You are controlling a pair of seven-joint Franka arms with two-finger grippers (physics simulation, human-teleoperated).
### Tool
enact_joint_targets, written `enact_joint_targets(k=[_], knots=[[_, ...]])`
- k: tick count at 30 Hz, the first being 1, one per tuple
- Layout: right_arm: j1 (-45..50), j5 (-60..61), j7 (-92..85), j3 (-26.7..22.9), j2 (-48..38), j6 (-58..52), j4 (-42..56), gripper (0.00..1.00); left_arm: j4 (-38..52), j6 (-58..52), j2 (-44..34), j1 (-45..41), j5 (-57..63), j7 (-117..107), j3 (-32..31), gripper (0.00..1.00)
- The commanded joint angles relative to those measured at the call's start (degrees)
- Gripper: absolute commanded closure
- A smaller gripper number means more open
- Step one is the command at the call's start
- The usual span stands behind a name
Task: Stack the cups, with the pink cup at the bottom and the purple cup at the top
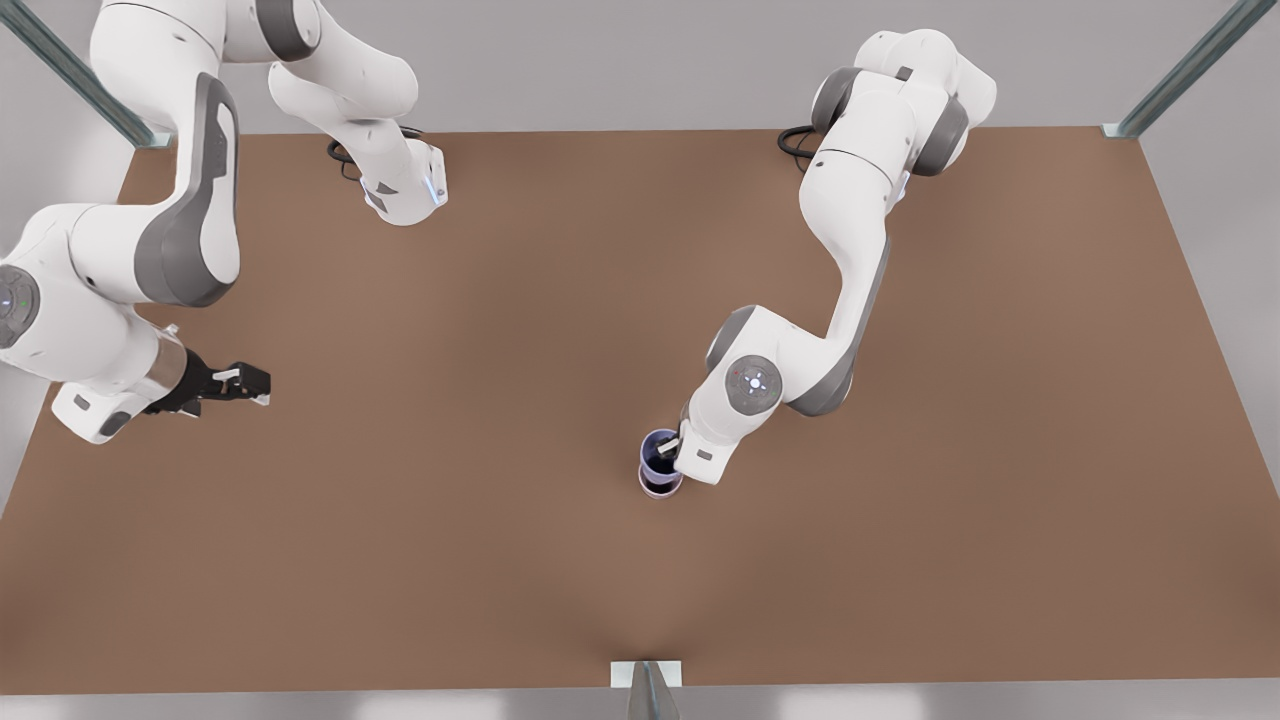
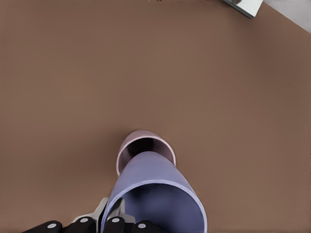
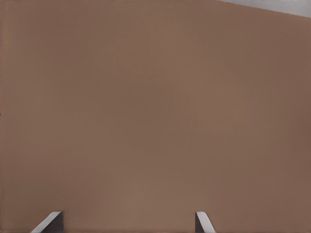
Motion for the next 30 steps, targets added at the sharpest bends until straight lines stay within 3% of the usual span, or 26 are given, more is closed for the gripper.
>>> enact_joint_targets(k=[1, 30], knots=[[0.00, -0.03, 0.18, 0.00, -0.13, -0.19, 0.06, 0.00, 0.03, 1.23, -0.09, 0.02, -0.19, -2.35, 0.09, 0.79], [-0.53, 1.90, 0.01, -0.53, 0.57, 0.33, 0.15, 0.00, -0.76, 2.72, 0.96, 0.20, -0.11, -2.35, 0.09, 0.79]])
